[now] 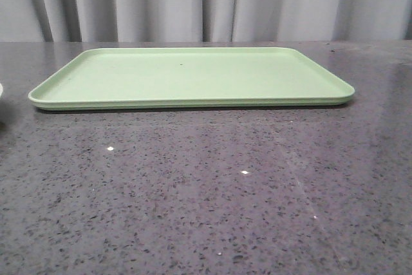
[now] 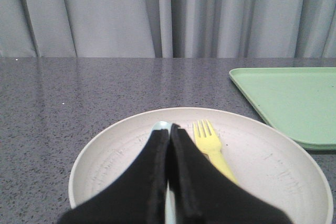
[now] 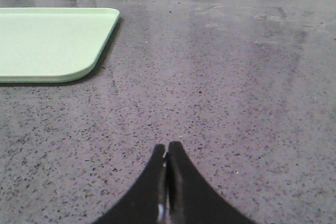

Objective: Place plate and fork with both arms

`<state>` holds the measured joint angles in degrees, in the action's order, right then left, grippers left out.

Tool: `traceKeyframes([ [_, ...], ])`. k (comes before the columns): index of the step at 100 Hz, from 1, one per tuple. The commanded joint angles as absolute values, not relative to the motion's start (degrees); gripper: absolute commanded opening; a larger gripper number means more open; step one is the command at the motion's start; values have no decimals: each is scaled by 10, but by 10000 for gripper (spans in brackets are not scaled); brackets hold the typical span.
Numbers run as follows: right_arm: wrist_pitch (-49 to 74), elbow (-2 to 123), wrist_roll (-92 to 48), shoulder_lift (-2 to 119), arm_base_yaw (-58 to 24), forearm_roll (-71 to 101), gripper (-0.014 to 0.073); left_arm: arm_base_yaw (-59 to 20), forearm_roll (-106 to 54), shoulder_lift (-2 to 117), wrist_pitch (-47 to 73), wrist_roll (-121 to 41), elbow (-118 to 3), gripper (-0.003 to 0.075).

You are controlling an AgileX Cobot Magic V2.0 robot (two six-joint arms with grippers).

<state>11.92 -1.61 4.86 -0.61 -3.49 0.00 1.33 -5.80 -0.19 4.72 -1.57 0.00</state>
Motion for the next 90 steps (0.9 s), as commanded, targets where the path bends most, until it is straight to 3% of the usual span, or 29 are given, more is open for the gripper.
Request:
traceKeyframes([
  [1,76,-13,44,-20,-30,0,-68,15,-64,-20,0,-12,8,-20],
  [90,66,-13,44,-20,-30,0,-68,15,-64,-20,-31,-12,7,-20],
])
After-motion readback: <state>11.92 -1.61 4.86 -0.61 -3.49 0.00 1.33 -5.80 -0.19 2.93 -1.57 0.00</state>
